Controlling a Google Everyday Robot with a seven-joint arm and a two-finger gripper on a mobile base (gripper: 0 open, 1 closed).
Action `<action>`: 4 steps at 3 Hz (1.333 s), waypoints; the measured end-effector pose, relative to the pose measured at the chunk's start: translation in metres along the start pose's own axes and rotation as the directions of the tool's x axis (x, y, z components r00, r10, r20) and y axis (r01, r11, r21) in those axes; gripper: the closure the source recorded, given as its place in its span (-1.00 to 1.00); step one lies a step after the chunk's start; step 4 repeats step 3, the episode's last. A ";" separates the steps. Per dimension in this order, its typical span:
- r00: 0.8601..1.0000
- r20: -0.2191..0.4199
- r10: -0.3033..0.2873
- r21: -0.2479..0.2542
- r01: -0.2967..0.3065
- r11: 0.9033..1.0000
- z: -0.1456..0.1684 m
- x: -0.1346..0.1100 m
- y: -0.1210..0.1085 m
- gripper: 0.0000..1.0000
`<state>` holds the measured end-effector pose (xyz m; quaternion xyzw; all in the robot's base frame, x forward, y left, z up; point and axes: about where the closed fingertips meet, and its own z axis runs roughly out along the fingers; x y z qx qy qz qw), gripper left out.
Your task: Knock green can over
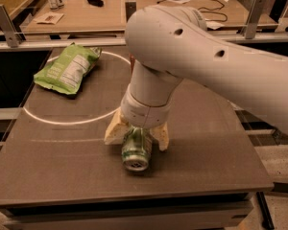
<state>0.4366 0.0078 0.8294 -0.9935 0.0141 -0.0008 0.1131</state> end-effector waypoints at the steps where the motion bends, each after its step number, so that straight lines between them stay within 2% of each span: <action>1: 1.000 0.000 0.000 0.000 0.000 1.000 -0.001 0.000 0.000 -1.00; 2: 0.997 0.015 0.075 0.095 -0.076 0.993 -0.002 0.002 0.006 -1.00; 4: 0.996 0.020 0.084 0.109 -0.085 0.990 -0.004 -0.001 0.005 -1.00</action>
Offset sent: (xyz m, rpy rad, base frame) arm 0.0088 -0.0219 0.0033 0.2910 0.0791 -0.2146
